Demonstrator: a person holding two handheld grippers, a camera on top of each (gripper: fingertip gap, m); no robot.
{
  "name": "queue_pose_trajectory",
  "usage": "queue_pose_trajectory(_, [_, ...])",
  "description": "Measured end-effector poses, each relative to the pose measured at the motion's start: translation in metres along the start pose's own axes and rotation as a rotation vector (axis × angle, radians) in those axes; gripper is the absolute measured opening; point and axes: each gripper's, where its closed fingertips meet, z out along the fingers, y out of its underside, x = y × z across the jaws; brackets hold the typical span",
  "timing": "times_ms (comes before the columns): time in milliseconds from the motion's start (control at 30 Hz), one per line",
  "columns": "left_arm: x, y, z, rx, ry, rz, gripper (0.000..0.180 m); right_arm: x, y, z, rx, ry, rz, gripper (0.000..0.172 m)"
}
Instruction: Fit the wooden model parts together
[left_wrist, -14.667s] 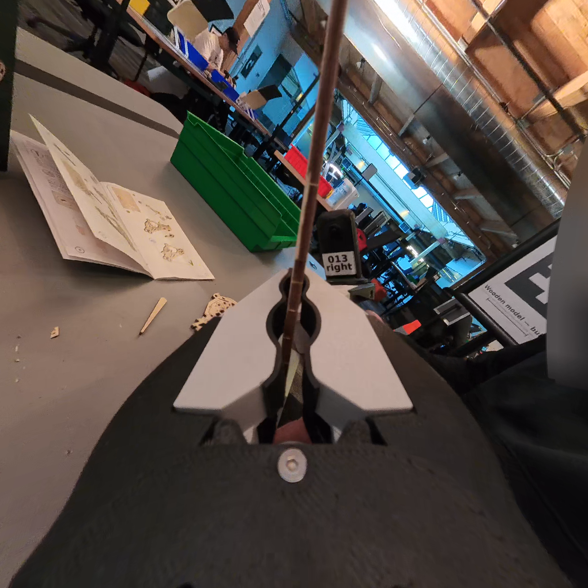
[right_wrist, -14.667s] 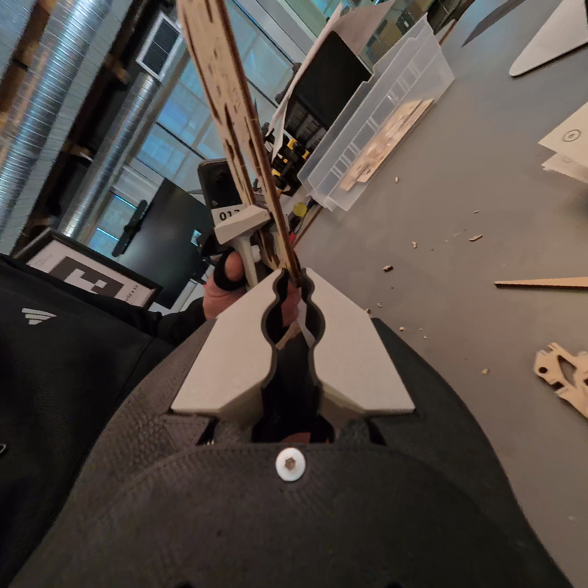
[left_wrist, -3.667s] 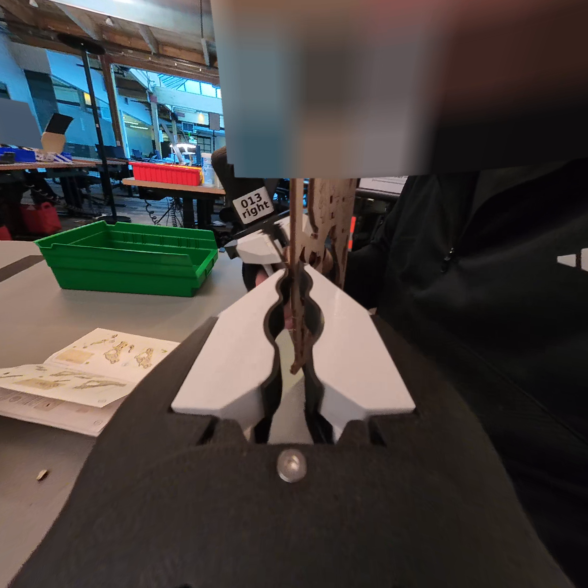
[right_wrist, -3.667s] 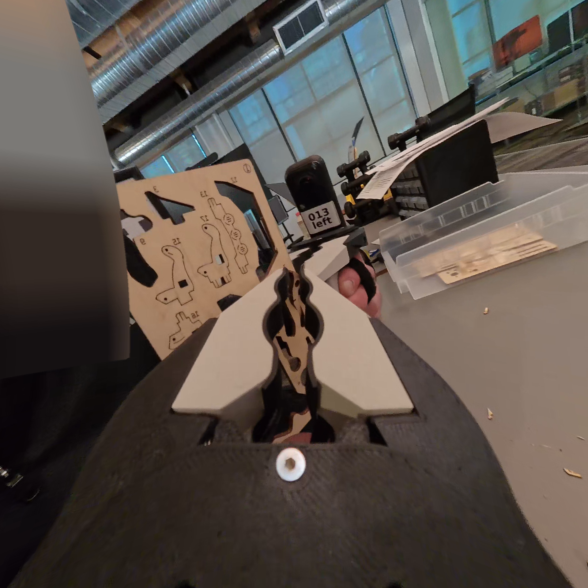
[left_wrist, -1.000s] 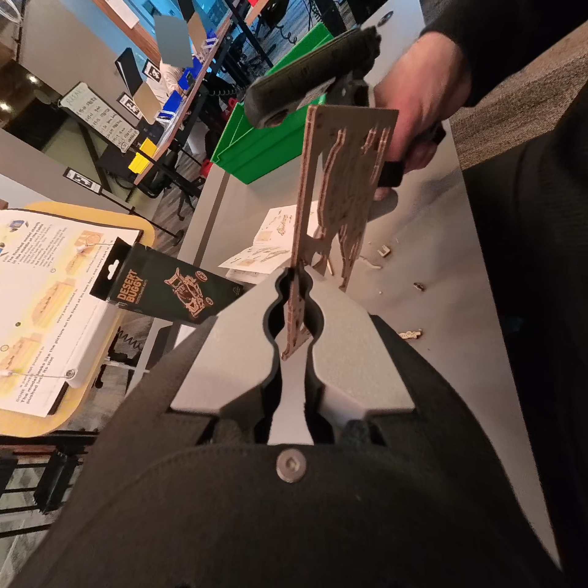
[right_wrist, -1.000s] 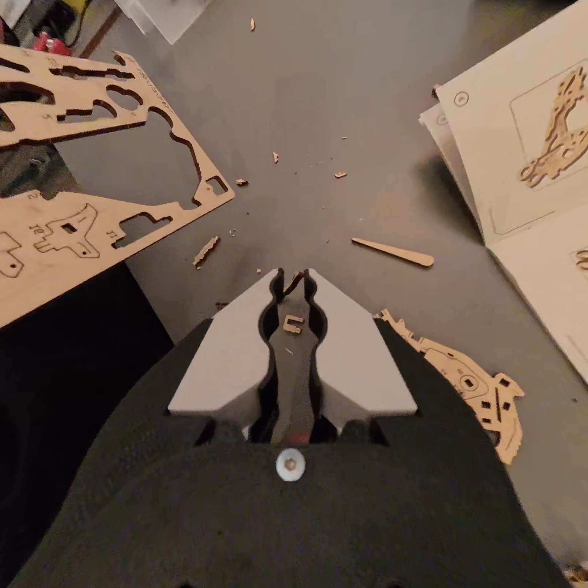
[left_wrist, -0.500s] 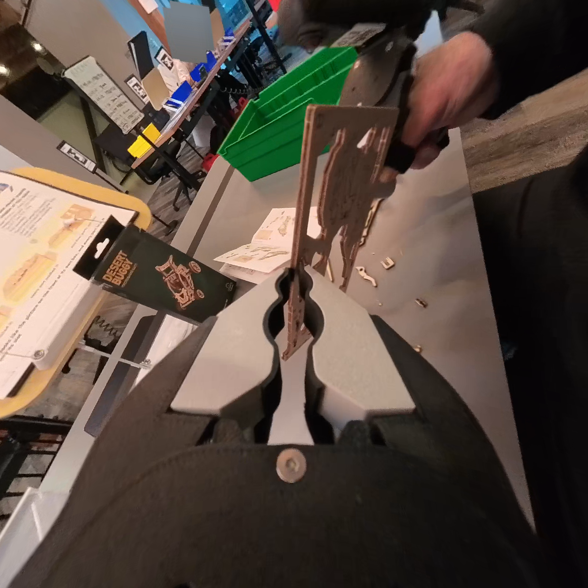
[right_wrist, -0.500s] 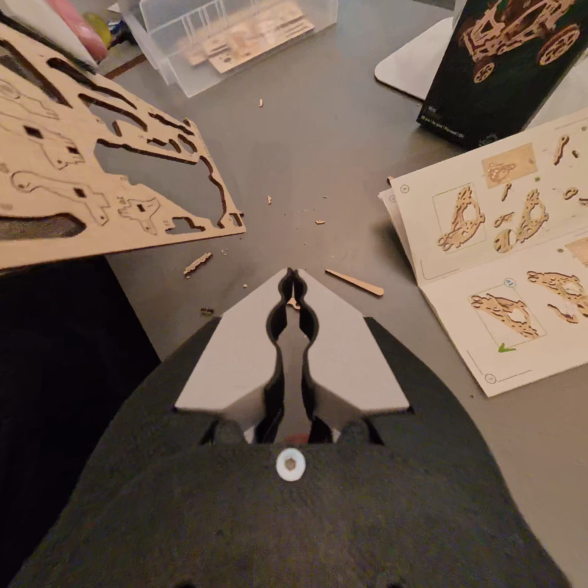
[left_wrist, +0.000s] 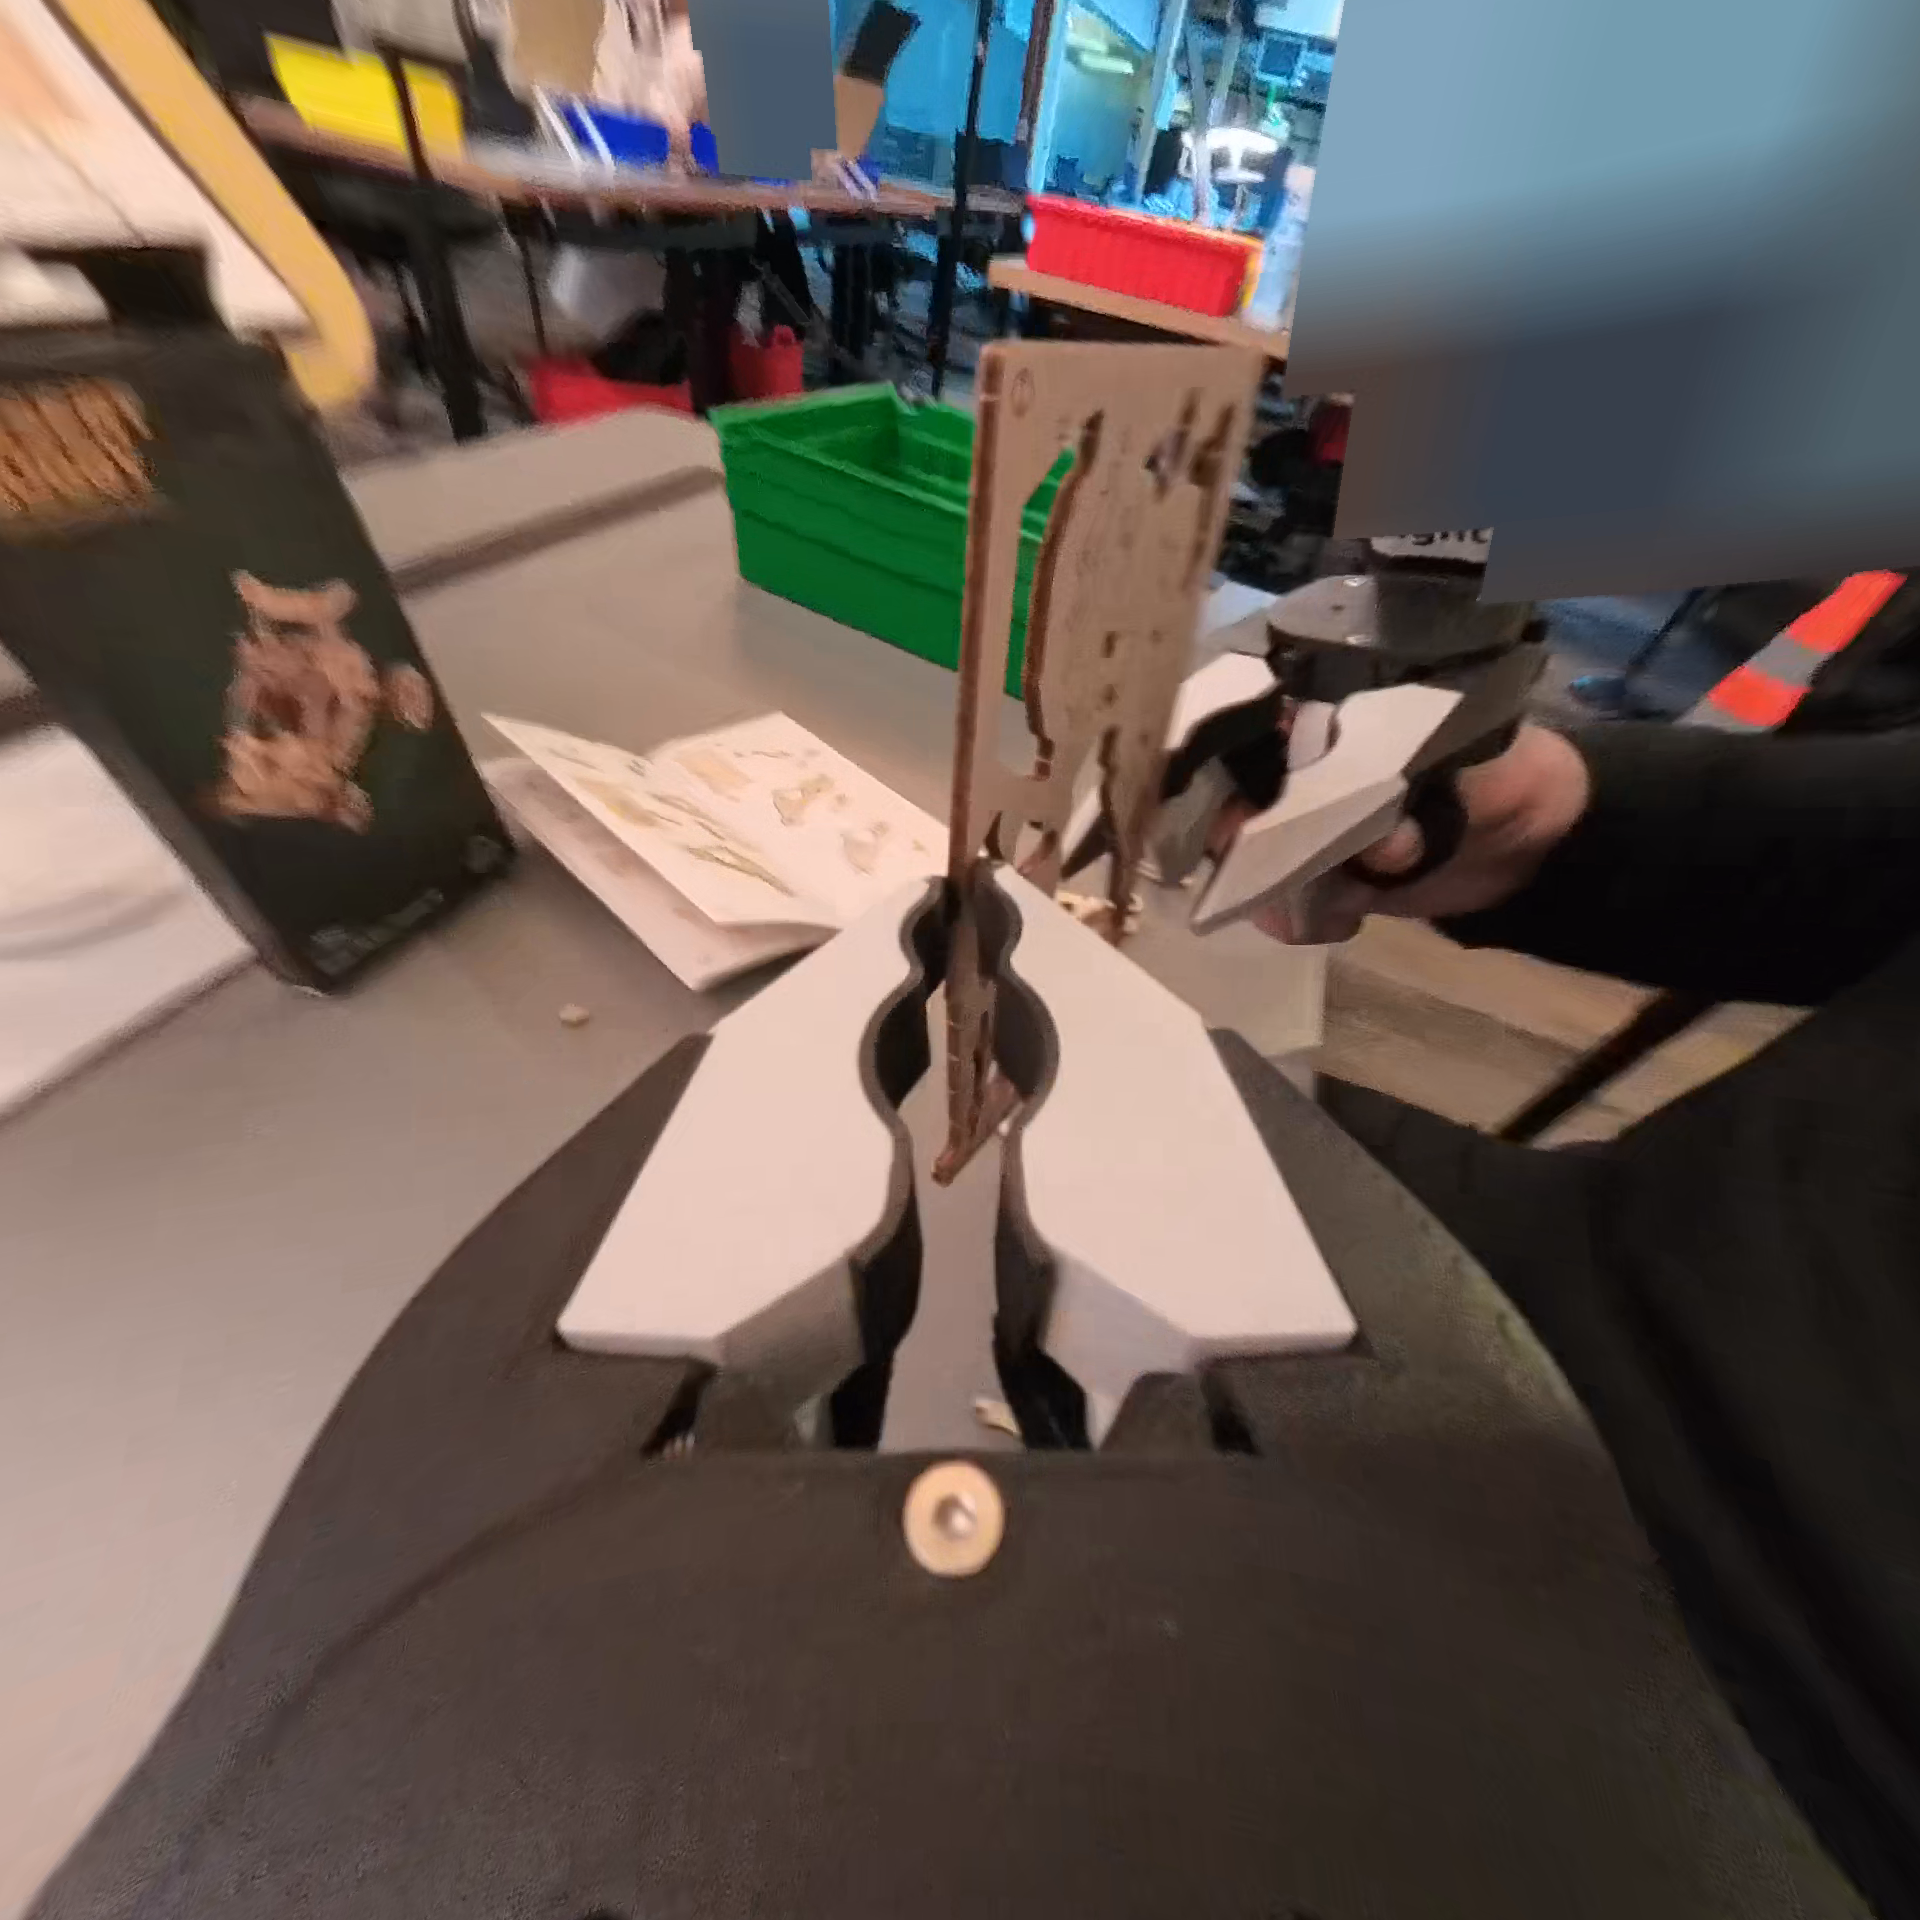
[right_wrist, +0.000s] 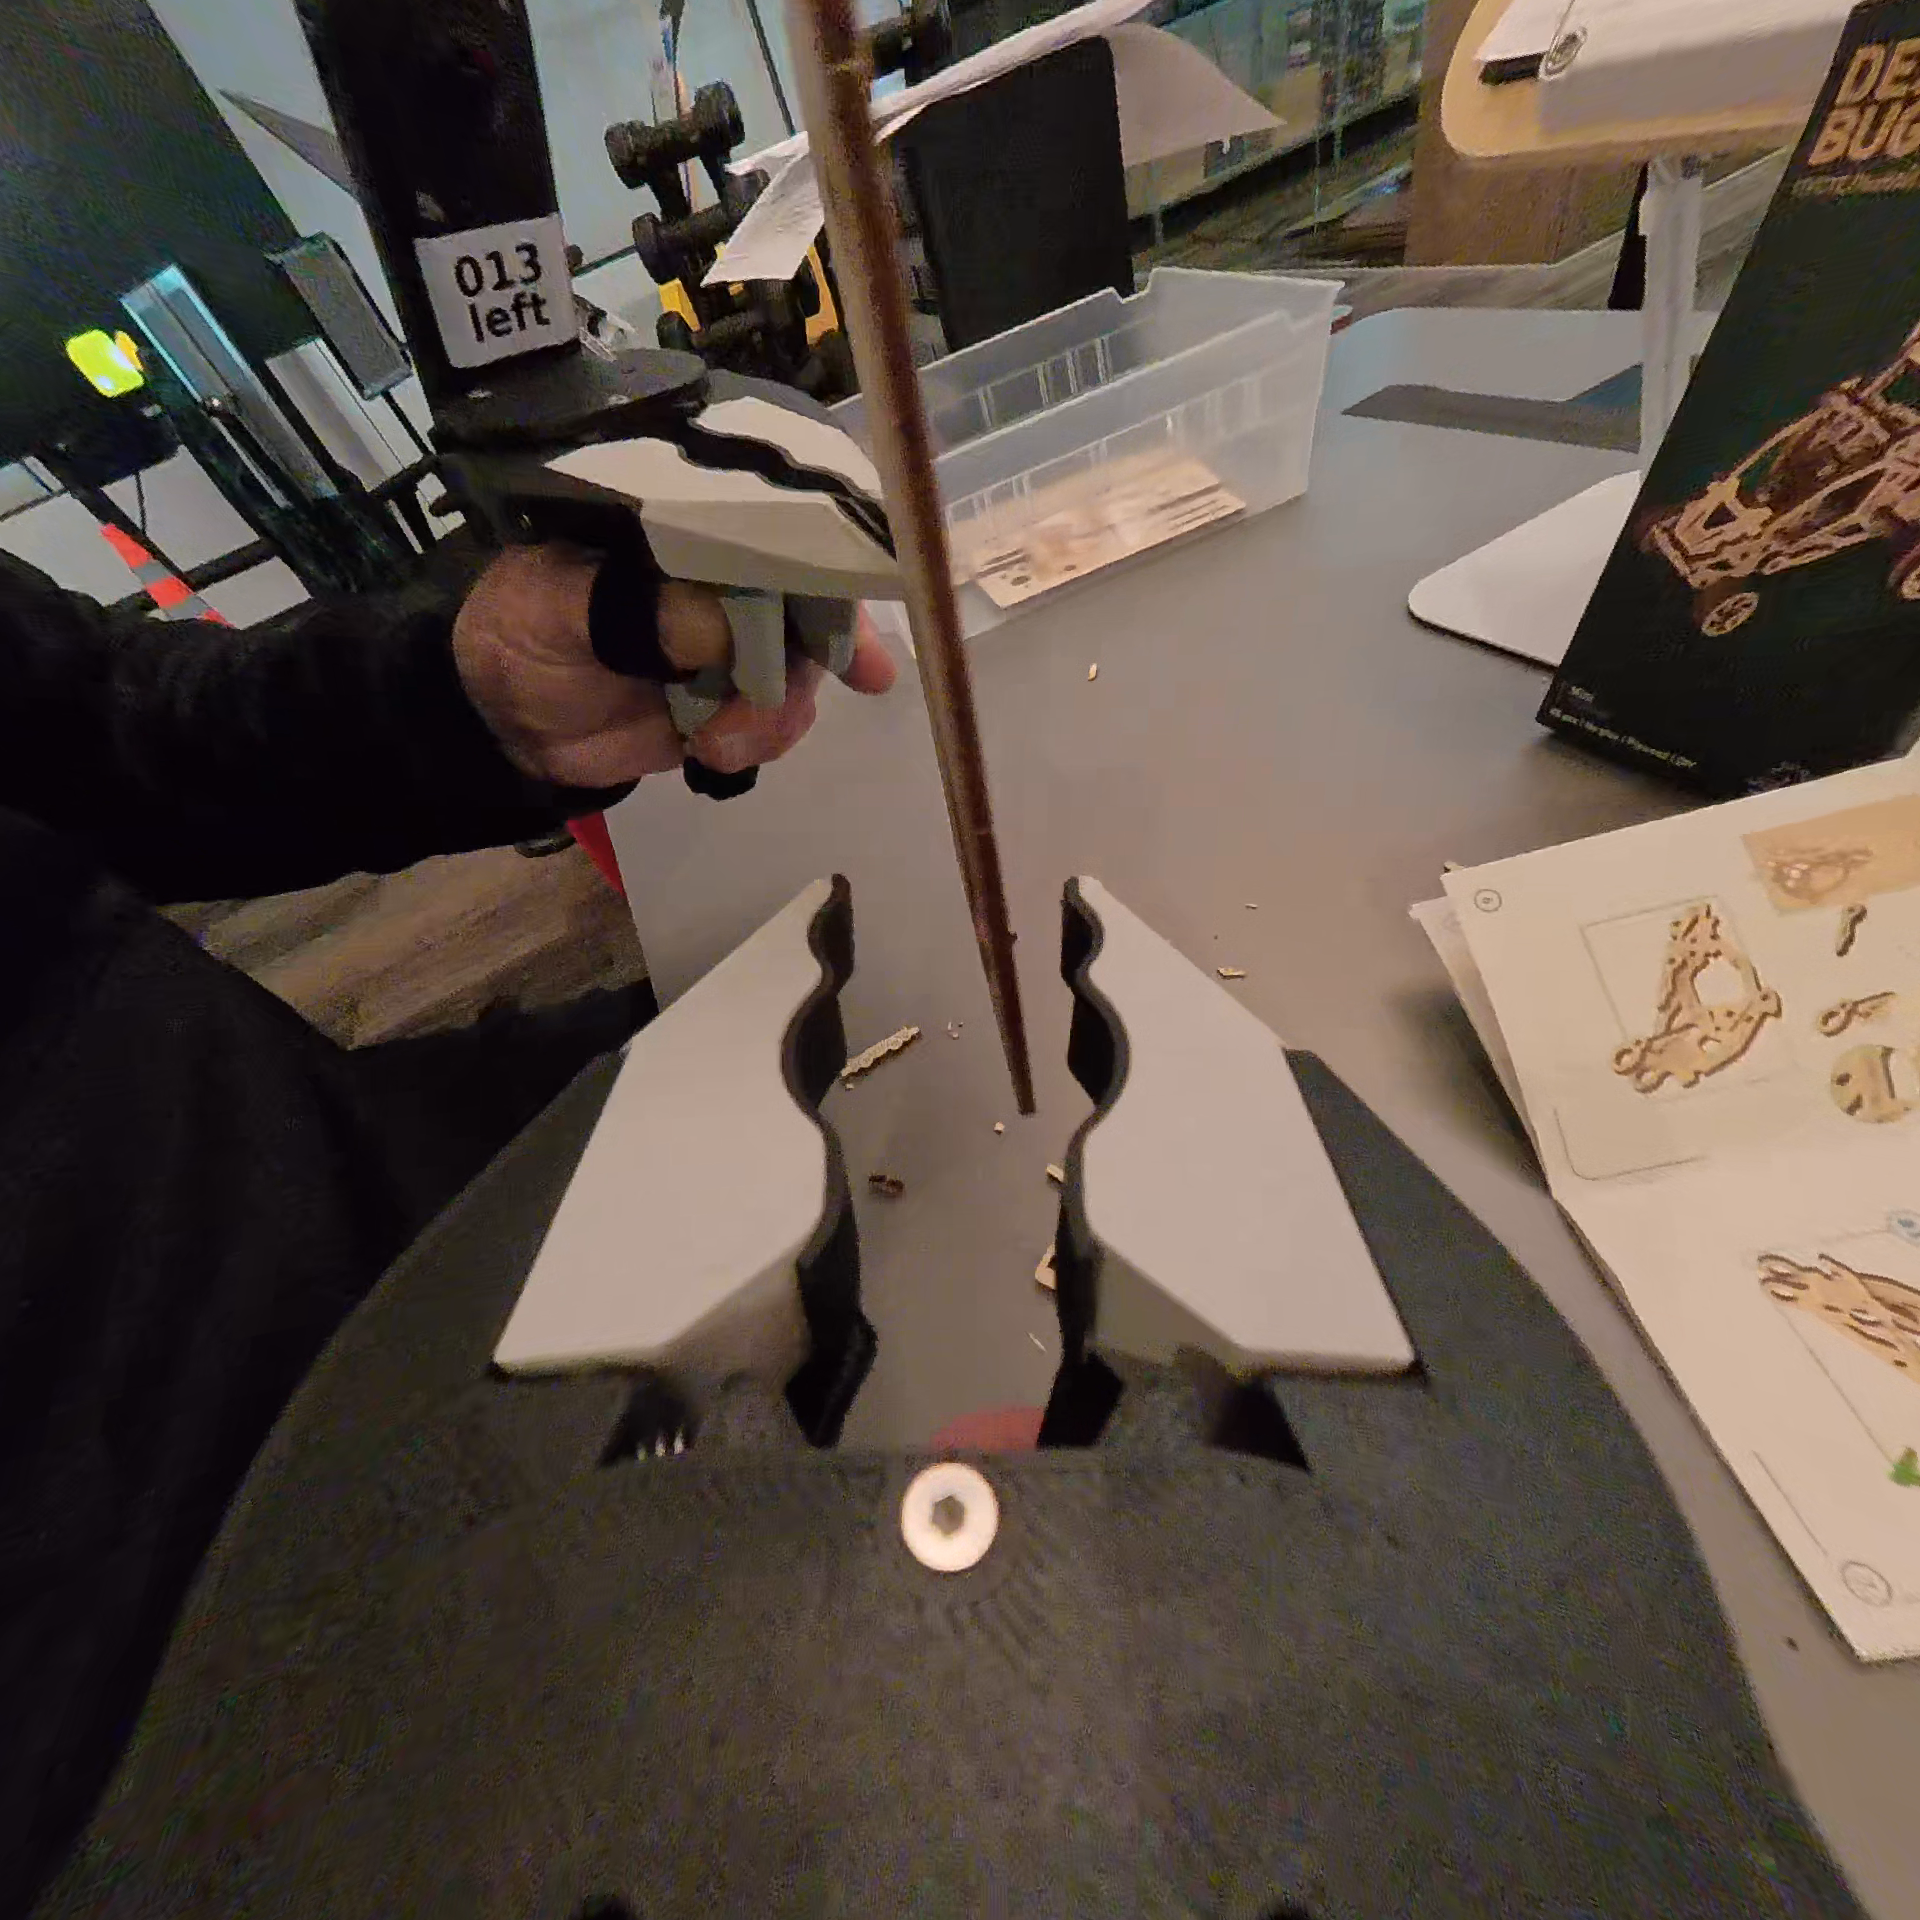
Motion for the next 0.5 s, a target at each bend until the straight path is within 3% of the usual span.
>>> queue_pose_trajectory(33, [0.002,0.005,0.006,-0.034,0.041,-0.066,0.003,0.002,-0.001,0.002,-0.001,-0.002,0.018,0.034])
queue_pose_trajectory(100, [0.001,0.007,0.013,-0.033,0.069,-0.182,0.003,0.003,-0.005,0.003,0.023,-0.024,0.052,0.0])
queue_pose_trajectory(267, [0.002,0.003,0.02,-0.017,0.15,-0.311,0.003,0.006,-0.009,-0.002,0.062,-0.175,0.397,0.001])
queue_pose_trajectory(500, [0.004,-0.01,0.014,0.049,0.25,-0.394,0.018,0.002,-0.015,-0.009,0.14,-0.308,0.577,0.001])
